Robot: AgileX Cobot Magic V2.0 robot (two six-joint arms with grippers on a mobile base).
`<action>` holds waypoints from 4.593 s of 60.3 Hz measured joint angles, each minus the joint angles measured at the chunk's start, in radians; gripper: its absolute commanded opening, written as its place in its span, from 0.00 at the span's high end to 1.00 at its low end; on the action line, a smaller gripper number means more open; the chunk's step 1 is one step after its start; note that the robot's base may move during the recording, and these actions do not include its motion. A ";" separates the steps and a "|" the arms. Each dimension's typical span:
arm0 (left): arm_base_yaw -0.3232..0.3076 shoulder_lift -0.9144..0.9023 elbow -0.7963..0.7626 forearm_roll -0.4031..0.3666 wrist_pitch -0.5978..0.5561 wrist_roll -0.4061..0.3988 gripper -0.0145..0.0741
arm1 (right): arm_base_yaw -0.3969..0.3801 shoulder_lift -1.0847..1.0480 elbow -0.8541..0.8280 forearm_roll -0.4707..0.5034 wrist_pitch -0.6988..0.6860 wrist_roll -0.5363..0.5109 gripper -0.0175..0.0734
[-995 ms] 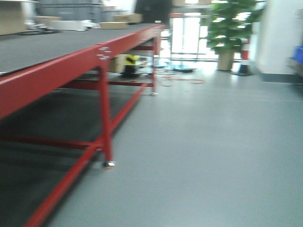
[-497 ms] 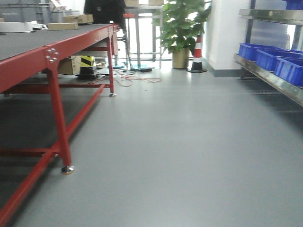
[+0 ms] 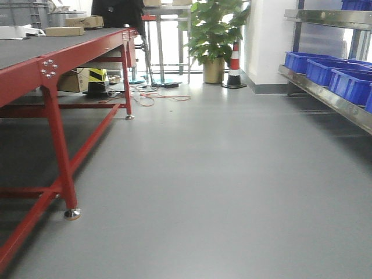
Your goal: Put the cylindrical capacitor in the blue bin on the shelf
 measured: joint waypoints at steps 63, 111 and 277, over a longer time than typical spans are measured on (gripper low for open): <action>0.000 -0.001 0.000 0.000 0.000 0.000 0.96 | 0.000 0.000 0.000 0.000 0.000 0.000 0.99; 0.000 -0.001 0.000 0.002 -0.002 0.000 0.96 | 0.000 0.000 0.000 0.000 0.000 0.000 0.99; 0.000 -0.001 0.000 0.002 -0.004 0.000 0.96 | 0.000 0.000 0.000 0.000 0.000 0.000 0.99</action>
